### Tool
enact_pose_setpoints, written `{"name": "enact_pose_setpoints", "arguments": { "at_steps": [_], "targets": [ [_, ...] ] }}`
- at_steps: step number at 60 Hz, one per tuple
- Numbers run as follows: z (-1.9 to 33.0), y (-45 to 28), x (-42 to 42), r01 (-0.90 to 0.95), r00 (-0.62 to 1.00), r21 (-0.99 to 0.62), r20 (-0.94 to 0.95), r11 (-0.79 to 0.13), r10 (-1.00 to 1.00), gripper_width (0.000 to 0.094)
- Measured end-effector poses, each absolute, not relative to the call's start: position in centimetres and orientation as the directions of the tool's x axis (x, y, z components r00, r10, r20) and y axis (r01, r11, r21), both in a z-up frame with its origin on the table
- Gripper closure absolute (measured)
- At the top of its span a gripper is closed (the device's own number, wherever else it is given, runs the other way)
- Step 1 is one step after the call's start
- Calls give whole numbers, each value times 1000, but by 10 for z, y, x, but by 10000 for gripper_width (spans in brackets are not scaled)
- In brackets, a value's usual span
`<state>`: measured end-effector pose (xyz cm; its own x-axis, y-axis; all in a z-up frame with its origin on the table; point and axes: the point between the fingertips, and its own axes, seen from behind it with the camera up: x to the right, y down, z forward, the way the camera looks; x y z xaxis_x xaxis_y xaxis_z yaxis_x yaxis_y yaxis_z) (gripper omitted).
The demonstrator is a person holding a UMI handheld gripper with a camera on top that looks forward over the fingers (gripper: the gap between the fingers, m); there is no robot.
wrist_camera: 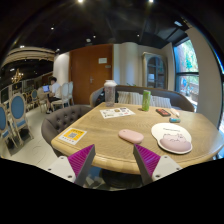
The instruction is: Arrange mouse
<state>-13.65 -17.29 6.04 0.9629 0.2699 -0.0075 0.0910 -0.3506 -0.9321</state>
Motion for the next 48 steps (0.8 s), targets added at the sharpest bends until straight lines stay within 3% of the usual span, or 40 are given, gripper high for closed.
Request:
{"name": "enact_pose_setpoints", "arguments": {
  "at_steps": [21, 35, 48],
  "targets": [
    [25, -105, -58, 137, 984, -895, 75, -426, 159, 121],
    [-6, -55, -60, 157, 980, -860, 73, -486, 188, 123],
    [-8, -20, -77, 121, 980, -855, 22, -504, 198, 129]
  ]
}}
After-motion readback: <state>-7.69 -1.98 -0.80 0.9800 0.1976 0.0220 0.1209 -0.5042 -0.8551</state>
